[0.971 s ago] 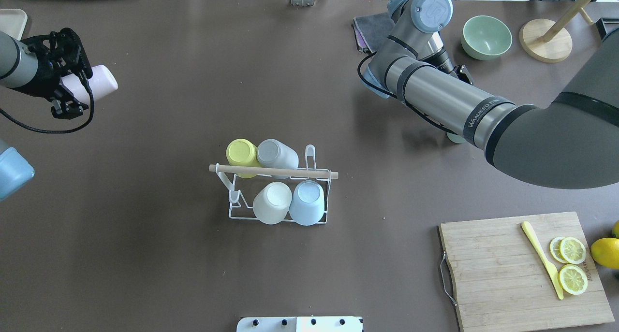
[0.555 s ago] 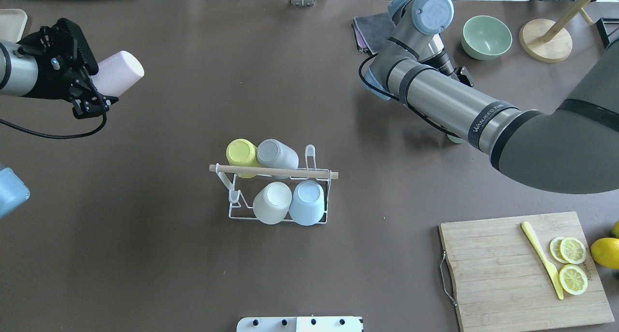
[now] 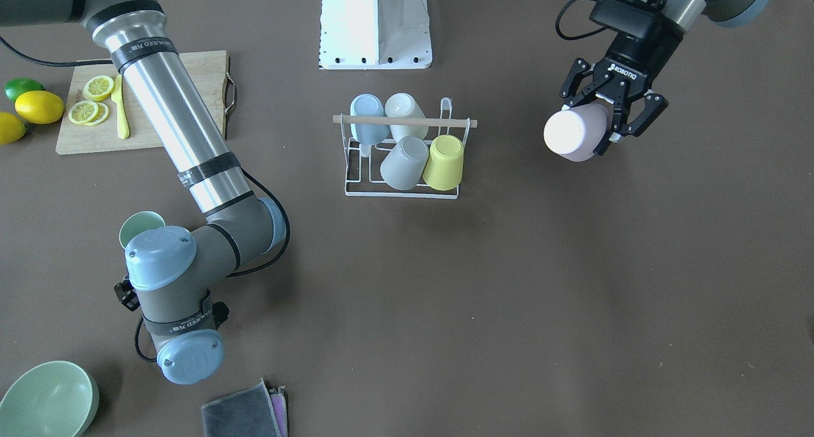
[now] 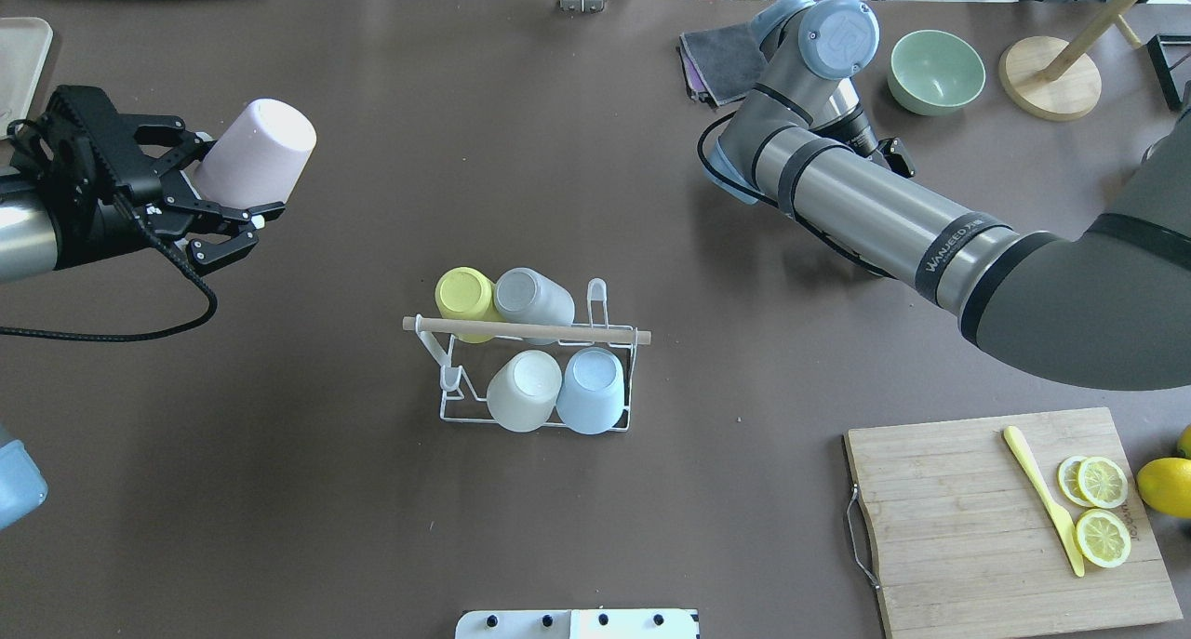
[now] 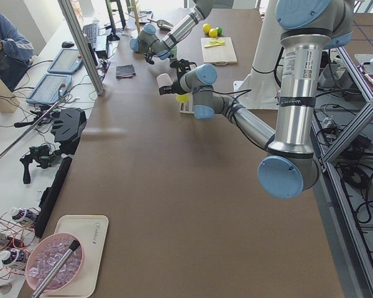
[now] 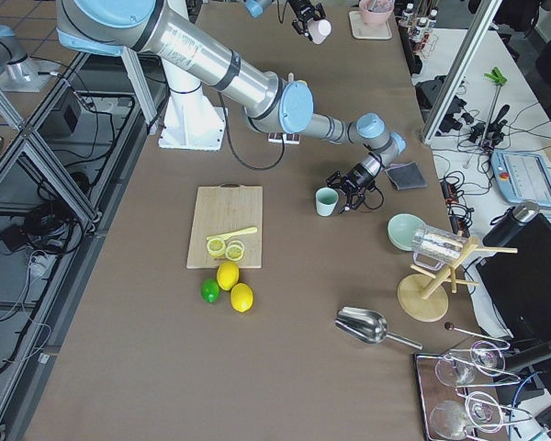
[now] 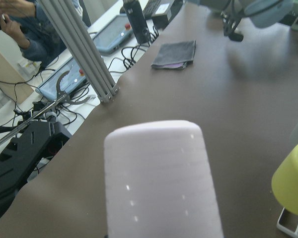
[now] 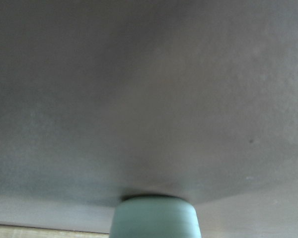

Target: Place cup on cup holder

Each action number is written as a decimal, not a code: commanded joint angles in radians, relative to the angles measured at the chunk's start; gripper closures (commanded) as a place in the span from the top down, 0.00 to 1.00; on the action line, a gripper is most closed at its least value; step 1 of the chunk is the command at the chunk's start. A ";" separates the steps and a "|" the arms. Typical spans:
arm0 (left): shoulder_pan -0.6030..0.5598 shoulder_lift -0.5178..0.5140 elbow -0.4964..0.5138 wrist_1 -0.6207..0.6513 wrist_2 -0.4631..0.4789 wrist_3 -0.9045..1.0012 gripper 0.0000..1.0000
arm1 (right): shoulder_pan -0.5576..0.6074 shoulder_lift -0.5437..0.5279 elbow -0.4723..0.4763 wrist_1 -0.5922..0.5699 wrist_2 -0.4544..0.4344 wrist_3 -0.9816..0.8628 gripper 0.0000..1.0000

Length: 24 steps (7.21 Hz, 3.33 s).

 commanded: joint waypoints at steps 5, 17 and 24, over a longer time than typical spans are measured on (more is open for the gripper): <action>0.233 0.027 0.047 -0.405 0.466 -0.045 0.57 | -0.016 -0.014 0.039 -0.040 -0.003 0.004 0.65; 0.539 -0.088 0.231 -0.591 0.501 -0.019 0.61 | 0.162 -0.009 0.488 -0.143 0.069 0.175 0.00; 0.554 -0.126 0.281 -0.591 0.509 -0.013 0.61 | 0.177 -0.161 0.828 0.566 0.212 0.686 0.00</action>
